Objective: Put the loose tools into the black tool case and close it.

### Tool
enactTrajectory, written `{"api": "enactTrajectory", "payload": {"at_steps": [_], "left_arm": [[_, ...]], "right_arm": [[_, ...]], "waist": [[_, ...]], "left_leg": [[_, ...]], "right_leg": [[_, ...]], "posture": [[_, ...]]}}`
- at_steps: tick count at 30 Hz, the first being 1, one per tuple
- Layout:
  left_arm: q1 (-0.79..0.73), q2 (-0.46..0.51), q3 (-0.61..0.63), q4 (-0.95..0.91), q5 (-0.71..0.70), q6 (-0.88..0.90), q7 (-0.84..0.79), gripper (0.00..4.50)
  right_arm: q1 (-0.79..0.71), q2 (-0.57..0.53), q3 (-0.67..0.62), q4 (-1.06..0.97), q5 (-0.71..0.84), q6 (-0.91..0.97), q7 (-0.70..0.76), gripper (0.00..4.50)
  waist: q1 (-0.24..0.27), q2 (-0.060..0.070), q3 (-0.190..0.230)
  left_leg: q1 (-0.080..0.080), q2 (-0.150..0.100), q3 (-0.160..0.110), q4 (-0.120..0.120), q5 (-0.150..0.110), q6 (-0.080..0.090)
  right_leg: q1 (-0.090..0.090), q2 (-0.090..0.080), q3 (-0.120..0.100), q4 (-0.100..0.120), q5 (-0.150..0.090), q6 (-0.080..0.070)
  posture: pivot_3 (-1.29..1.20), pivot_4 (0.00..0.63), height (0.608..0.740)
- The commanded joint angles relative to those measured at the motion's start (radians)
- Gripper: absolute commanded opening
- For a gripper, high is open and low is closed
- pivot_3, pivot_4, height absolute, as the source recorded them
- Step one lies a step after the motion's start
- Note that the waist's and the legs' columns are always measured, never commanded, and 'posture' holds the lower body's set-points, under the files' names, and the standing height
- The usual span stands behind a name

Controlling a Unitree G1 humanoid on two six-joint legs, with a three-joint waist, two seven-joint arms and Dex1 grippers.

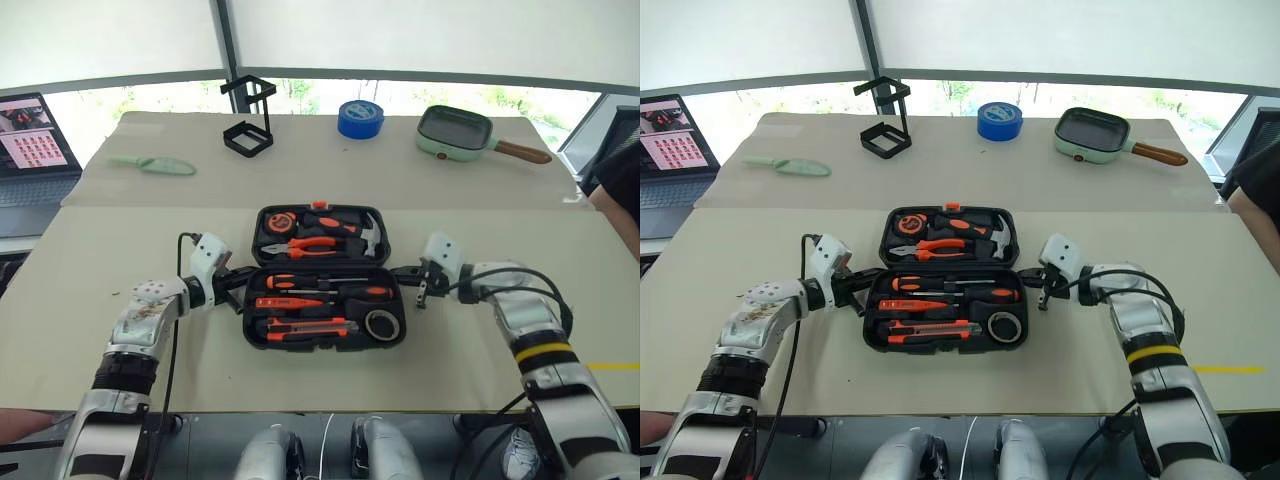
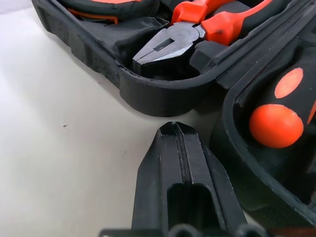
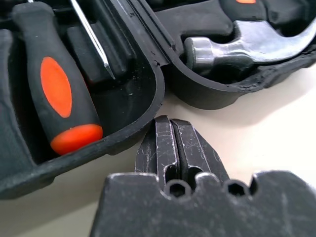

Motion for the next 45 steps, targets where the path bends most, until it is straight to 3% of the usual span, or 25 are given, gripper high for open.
{"api": "enactTrajectory", "payload": {"at_steps": [1, 6, 7, 8, 9, 13, 14, 16, 20, 23, 28, 39, 42, 45], "left_arm": [[0.042, 0.025, 0.002, -0.090, -0.025, 0.014, -0.050, 0.01], [0.081, 0.076, 0.053, -0.107, -0.033, 0.070, -0.042, 0.01], [0.090, 0.104, 0.049, -0.098, 0.001, 0.067, -0.027, 0.01], [0.092, 0.132, 0.044, -0.088, 0.037, 0.097, 0.010, 0.00], [0.095, 0.152, 0.040, -0.081, 0.062, 0.115, 0.037, 0.00], [0.089, 0.165, 0.104, -0.126, -0.052, 0.258, 0.023, 1.10], [0.070, 0.192, 0.119, -0.151, -0.098, 0.393, 0.014, 1.46], [0.015, 0.252, 0.118, -0.174, -0.163, 0.639, -0.006, 2.23], [-0.115, 0.259, 0.128, -0.148, -0.243, 0.831, -0.004, 3.52], [-0.244, 0.195, 0.147, -0.073, -0.242, 0.889, 0.074, 4.43], [-0.392, 0.128, 0.056, 0.031, -0.198, 0.937, 0.130, 4.43], [-0.482, 0.055, -0.039, 0.175, -0.136, 0.862, 0.109, 4.43], [-0.492, 0.036, -0.046, 0.206, -0.120, 0.828, 0.110, 3.74], [-0.502, 0.014, -0.034, 0.245, -0.103, 0.771, 0.116, 2.56]], "right_arm": [[0.074, -0.002, 0.008, -0.190, 0.043, 0.080, 0.009, 0.00], [0.161, 0.022, -0.060, -0.293, 0.075, 0.140, -0.079, 0.00], [0.178, 0.001, -0.083, -0.316, 0.109, 0.242, -0.080, 0.00], [0.194, -0.025, -0.102, -0.321, 0.115, 0.218, -0.061, 0.58], [0.206, -0.045, -0.112, -0.329, 0.117, 0.198, -0.046, 0.76], [0.234, -0.088, -0.155, -0.409, 0.207, 0.326, -0.030, 2.15], [0.228, -0.131, -0.158, -0.442, 0.191, 0.388, -0.044, 2.53], [0.184, -0.206, -0.169, -0.504, 0.208, 0.600, -0.074, 3.26], [0.030, -0.237, -0.172, -0.541, 0.338, 1.000, -0.106, 4.48], [-0.103, -0.217, -0.140, -0.507, 0.373, 1.261, -0.164, 4.50], [-0.282, -0.092, -0.109, -0.363, 0.341, 1.464, -0.305, 4.50], [-0.385, 0.037, -0.121, -0.108, 0.269, 1.399, -0.481, 4.50], [-0.389, 0.049, -0.136, -0.077, 0.261, 1.416, -0.515, 3.82], [-0.404, 0.075, -0.185, -0.026, 0.249, 1.429, -0.569, 2.71]], "waist": [[0.000, 0.000, 0.000], [0.001, 0.000, 0.000], [-0.001, 0.000, 0.000], [0.000, 0.000, 0.000], [0.002, 0.000, 0.000], [0.001, 0.000, 0.000], [0.001, 0.000, 0.000], [0.003, 0.000, 0.001], [0.002, 0.000, 0.001], [0.009, -0.001, 0.001], [0.011, -0.004, 0.003], [-0.001, -0.004, 0.003], [-0.001, -0.004, 0.003], [0.001, -0.004, 0.003]], "left_leg": [[0.000, 0.000, 0.000, 0.000, 0.000, 0.000], [0.001, 0.000, -0.001, -0.001, -0.002, -0.003], [0.001, 0.000, -0.001, -0.001, -0.002, -0.003], [0.001, 0.000, -0.001, -0.001, -0.002, -0.004], [0.001, 0.000, -0.001, -0.001, -0.003, -0.005], [0.003, 0.000, -0.001, -0.001, -0.004, -0.007], [0.004, 0.000, -0.001, -0.001, -0.004, -0.007], [0.003, 0.000, -0.001, -0.001, -0.003, -0.008], [0.001, 0.000, -0.001, -0.001, -0.001, -0.005], [-0.001, -0.001, -0.004, -0.001, 0.001, -0.002], [-0.005, -0.002, -0.004, 0.000, 0.002, 0.000], [-0.017, -0.004, 0.000, 0.003, 0.003, 0.001], [-0.015, -0.004, 0.001, 0.003, 0.003, -0.001], [-0.013, -0.003, 0.001, 0.004, 0.005, -0.002]], "right_leg": [[0.000, -0.001, 0.000, 0.000, 0.000, 0.000], [0.000, -0.005, 0.000, 0.000, 0.000, 0.000], [0.000, -0.005, 0.000, 0.000, 0.000, 0.000], [0.000, -0.005, 0.000, 0.000, 0.000, 0.000], [-0.001, -0.005, 0.000, 0.001, 0.000, 0.000], [0.001, -0.007, 0.001, 0.001, -0.003, 0.005], [0.001, -0.007, 0.001, 0.002, -0.003, 0.006], [0.000, -0.009, 0.001, 0.003, -0.003, 0.005], [-0.003, -0.008, 0.001, 0.005, -0.003, 0.005], [-0.002, -0.008, 0.001, 0.005, -0.002, 0.002], [-0.004, -0.004, 0.000, 0.004, 0.001, -0.002], [-0.017, 0.002, -0.002, 0.011, 0.001, -0.001], [-0.015, 0.002, 0.000, 0.012, 0.001, 0.000], [-0.015, 0.002, 0.001, 0.012, 0.000, 0.001]], "posture": [[0.00, 0.150, 0.740], [0.00, 0.150, 0.740], [0.00, 0.150, 0.740], [0.00, 0.150, 0.740], [0.00, 0.150, 0.740], [0.00, 0.150, 0.740], [0.00, 0.150, 0.740], [0.00, 0.150, 0.740], [0.00, 0.150, 0.740], [0.00, 0.150, 0.740], [0.00, 0.150, 0.740], [0.00, 0.150, 0.740], [0.00, 0.150, 0.740], [0.00, 0.150, 0.740]]}}
